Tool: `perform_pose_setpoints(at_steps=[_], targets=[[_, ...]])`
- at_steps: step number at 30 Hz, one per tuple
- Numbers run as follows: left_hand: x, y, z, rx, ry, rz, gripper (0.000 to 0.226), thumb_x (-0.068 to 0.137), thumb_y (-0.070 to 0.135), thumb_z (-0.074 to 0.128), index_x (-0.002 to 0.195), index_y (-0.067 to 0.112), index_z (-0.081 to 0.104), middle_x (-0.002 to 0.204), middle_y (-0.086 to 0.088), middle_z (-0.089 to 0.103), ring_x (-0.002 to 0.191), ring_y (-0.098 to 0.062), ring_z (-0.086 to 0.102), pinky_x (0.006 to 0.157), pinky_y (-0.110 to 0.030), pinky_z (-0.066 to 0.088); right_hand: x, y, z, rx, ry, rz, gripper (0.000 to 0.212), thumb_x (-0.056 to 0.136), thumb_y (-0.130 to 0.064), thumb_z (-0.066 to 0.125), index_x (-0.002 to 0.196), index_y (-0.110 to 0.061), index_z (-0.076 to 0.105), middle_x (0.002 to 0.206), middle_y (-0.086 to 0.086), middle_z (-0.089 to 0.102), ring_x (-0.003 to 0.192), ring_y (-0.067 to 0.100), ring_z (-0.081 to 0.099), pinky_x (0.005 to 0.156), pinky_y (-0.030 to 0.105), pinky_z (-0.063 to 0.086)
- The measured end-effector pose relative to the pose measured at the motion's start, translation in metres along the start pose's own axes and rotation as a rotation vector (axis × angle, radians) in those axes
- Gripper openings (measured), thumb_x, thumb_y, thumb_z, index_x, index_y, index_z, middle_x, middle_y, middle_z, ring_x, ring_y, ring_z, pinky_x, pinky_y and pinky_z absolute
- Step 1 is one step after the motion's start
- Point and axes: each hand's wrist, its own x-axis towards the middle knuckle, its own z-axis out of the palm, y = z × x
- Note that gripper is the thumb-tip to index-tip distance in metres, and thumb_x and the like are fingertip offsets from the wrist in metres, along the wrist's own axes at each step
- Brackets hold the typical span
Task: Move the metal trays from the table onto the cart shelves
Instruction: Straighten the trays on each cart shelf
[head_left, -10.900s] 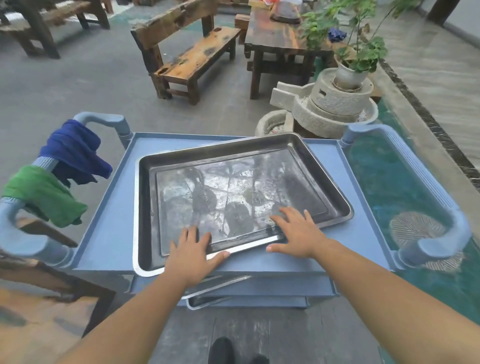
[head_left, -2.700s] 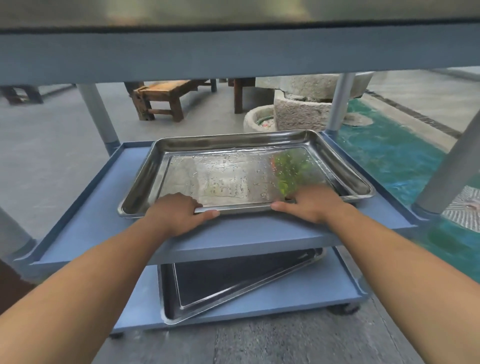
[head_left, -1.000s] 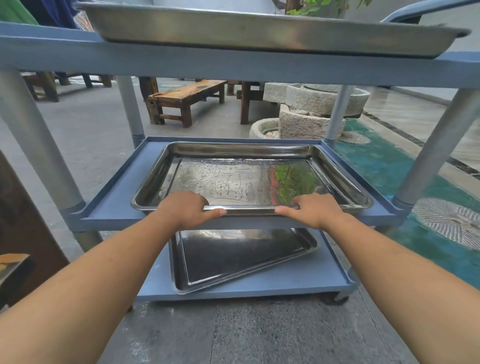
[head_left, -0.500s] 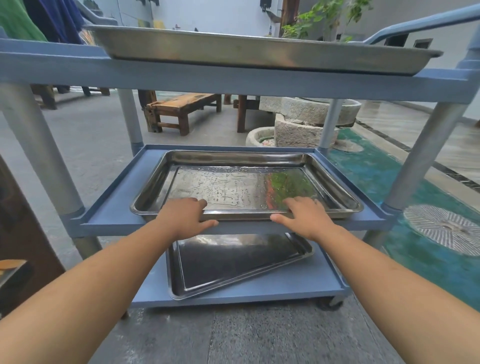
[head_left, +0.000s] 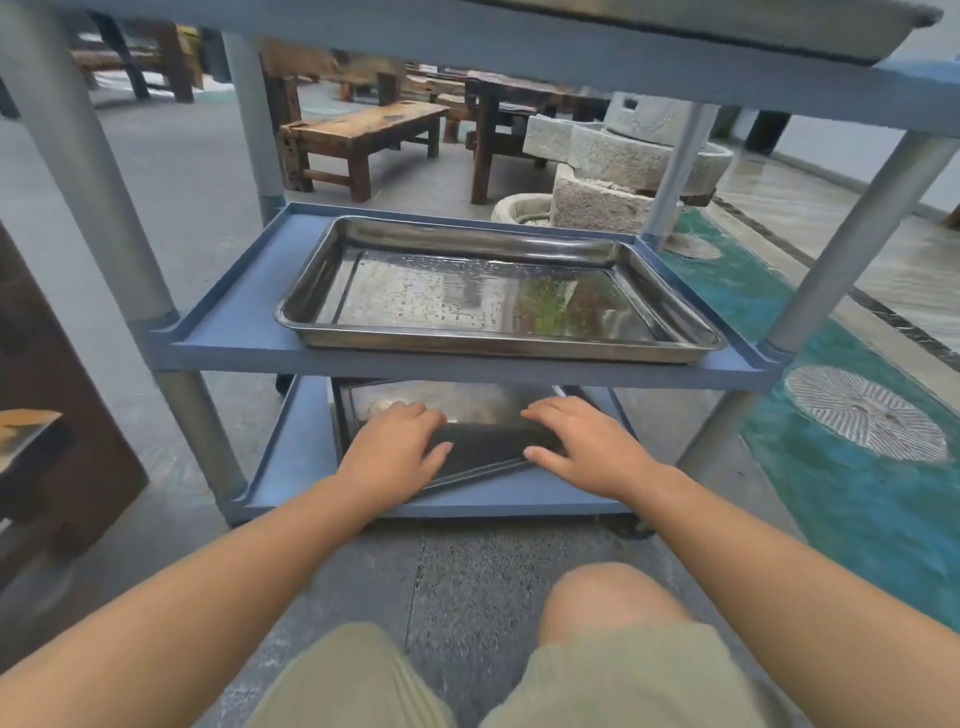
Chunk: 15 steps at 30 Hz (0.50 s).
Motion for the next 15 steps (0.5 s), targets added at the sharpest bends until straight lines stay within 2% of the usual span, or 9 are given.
perform_pose_setpoints(at_steps=[3,7,12,15], targets=[[0.003,-0.014,0.028,0.042,-0.096,-0.048,0.045,0.093,0.05,0.05,0.123,0.018,0.058,0.115,-0.002,0.063,0.109,-0.024,0.057,0.089,-0.04,0.05,0.007,0.01,0.035,0.076,-0.11,0.091,0.065,0.089,-0.06,0.05,0.142,-0.023,0.045,0.143,-0.002,0.05,0.134,0.017,0.042,0.106,0.038,0.042],[0.019,-0.035,0.082,0.053,-0.226,-0.107,0.056,0.091,0.061,0.046,0.129,0.02,0.054,0.117,-0.002,0.062,0.11,-0.024,0.056,0.09,-0.041,0.049,0.016,0.038,0.102,0.178,-0.273,0.196,0.079,0.087,-0.067,0.049,0.15,-0.02,0.034,0.153,0.002,0.036,0.14,0.021,0.033,0.112,0.037,0.032],[0.03,-0.062,0.156,0.042,-0.32,-0.222,0.064,0.087,0.068,0.046,0.129,0.02,0.053,0.116,-0.003,0.06,0.111,-0.026,0.055,0.09,-0.043,0.05,0.026,0.074,0.179,0.156,-0.36,0.288,0.088,0.085,-0.073,0.047,0.152,-0.019,0.029,0.159,0.008,0.024,0.145,0.025,0.023,0.117,0.041,0.026],[0.035,-0.077,0.192,0.09,-0.352,-0.281,0.071,0.084,0.074,0.045,0.13,0.021,0.051,0.122,-0.003,0.055,0.115,-0.027,0.051,0.091,-0.046,0.049,0.037,0.096,0.208,0.145,-0.336,0.312,0.09,0.085,-0.073,0.046,0.154,-0.02,0.023,0.161,0.009,0.017,0.148,0.026,0.017,0.117,0.043,0.022]])
